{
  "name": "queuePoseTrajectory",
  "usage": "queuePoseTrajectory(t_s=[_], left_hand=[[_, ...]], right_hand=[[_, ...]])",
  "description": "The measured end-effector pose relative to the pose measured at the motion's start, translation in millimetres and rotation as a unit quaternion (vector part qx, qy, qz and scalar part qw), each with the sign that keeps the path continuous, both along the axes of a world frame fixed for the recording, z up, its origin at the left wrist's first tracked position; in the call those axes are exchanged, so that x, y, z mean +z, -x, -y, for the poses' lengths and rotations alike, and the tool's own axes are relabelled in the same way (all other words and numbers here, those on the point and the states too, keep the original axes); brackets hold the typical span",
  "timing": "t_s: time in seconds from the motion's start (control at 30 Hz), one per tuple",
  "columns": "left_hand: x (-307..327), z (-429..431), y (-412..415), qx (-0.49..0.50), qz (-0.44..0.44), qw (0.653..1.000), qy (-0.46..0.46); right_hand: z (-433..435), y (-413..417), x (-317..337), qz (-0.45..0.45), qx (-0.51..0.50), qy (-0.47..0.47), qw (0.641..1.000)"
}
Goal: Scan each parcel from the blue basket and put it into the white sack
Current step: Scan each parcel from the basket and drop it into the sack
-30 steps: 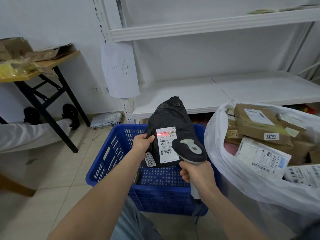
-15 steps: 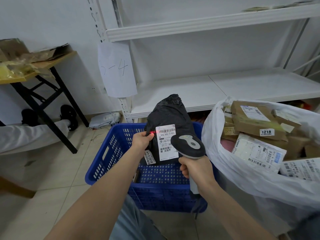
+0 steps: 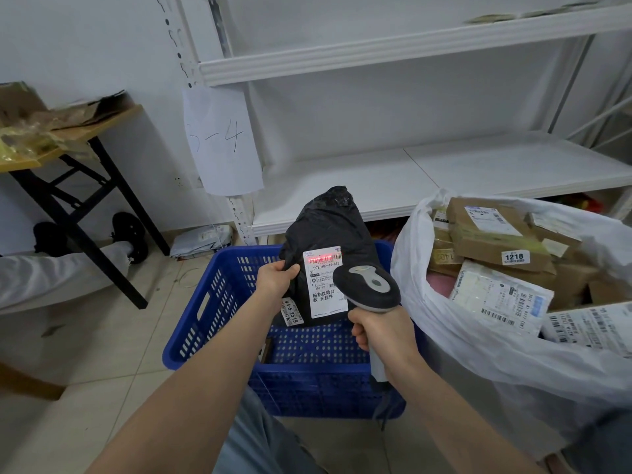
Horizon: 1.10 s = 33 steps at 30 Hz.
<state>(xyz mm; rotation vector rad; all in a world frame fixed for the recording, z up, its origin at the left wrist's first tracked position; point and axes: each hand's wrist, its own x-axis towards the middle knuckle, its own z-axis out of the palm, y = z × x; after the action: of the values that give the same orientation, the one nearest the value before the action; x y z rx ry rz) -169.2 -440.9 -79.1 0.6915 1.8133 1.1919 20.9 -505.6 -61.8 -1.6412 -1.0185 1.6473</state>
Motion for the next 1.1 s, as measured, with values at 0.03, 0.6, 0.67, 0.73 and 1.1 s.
queuePoseTrajectory(t_s=[0.03, 0.6, 0.67, 0.73, 1.1], left_hand=[[0.4, -0.4, -0.6, -0.002, 0.000, 1.000, -0.002], [99.2, -33.6, -49.8, -0.060, -0.005, 0.990, -0.130], [125.1, -45.0, -84.1, -0.093, -0.005, 0.983, -0.156], [139.9, -56.8, -124.7, -0.127, -0.018, 0.976, -0.178], [81.3, -101.1, -335.3, -0.397, -0.216, 0.884, -0.118]], right_hand=[[0.3, -0.7, -0.7, 0.000, -0.007, -0.013, 1.000], [-9.8, -43.8, 66.5, -0.032, -0.135, -0.183, 0.973], [-18.0, -66.9, 81.9, -0.032, -0.169, -0.207, 0.963], [-23.6, -93.1, 93.6, -0.022, -0.200, -0.227, 0.953], [-63.8, -246.3, 50.4, 0.017, -0.356, -0.143, 0.923]])
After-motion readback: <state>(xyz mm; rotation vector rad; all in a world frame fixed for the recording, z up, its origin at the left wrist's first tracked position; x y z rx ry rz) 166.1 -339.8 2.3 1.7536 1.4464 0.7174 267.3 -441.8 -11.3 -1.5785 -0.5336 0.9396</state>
